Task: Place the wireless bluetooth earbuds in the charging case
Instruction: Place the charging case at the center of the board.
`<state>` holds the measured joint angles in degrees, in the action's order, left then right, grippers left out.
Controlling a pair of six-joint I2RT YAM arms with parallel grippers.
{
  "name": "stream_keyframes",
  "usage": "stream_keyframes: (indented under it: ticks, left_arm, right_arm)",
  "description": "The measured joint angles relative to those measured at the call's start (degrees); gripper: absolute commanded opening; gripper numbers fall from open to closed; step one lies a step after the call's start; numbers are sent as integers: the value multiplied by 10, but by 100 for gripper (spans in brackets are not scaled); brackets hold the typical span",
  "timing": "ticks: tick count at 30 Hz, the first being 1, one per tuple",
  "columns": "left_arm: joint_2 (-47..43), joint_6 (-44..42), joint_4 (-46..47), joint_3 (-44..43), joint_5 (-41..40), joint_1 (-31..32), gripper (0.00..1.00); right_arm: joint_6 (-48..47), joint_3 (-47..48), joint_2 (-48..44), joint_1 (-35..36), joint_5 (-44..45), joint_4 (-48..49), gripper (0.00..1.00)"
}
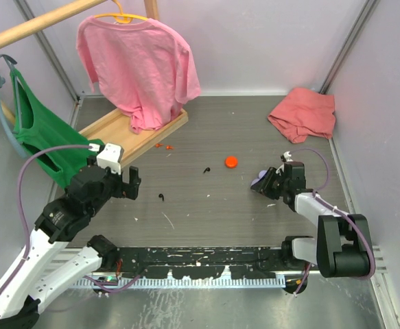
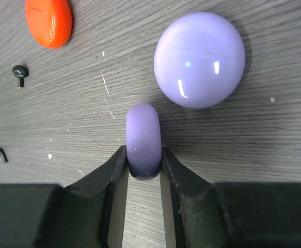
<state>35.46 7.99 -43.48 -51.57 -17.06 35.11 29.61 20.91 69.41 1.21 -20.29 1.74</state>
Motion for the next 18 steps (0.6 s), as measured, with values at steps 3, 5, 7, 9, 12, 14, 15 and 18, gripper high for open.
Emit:
stream_keyframes:
  ticks: [3,5,7,9,12,14,15,18]
  left_arm:
    - [-3,0,3,0,-2,0,98]
    - [-3,0,4,0,-2,0,98]
    - [-3,0,4,1,-1,-2,98]
    - [-3,0,4,1,-1,-5,98]
    - [-3,0,4,1,-1,-10,98]
    - [-3,0,4,1,-1,-13,98]
    - [-3,0,4,1,-1,-14,98]
    - [-3,0,4,3,-1,-16,98]
  right_arm:
    - [5,0,8,-12,-14,8,37]
    - [6,0,11,-16,-18,10,45]
    - [8,1,10,-18,-18,6,52]
    - [7,5,6,-17,-14,1,56]
    - [5,7,-8,-18,-1,-13,62]
    - [4,9,-18,-18,10,-27,67]
    - [4,11,-21,-18,15,-34,69]
    - [-3,23,-29,-18,38,-67,72]
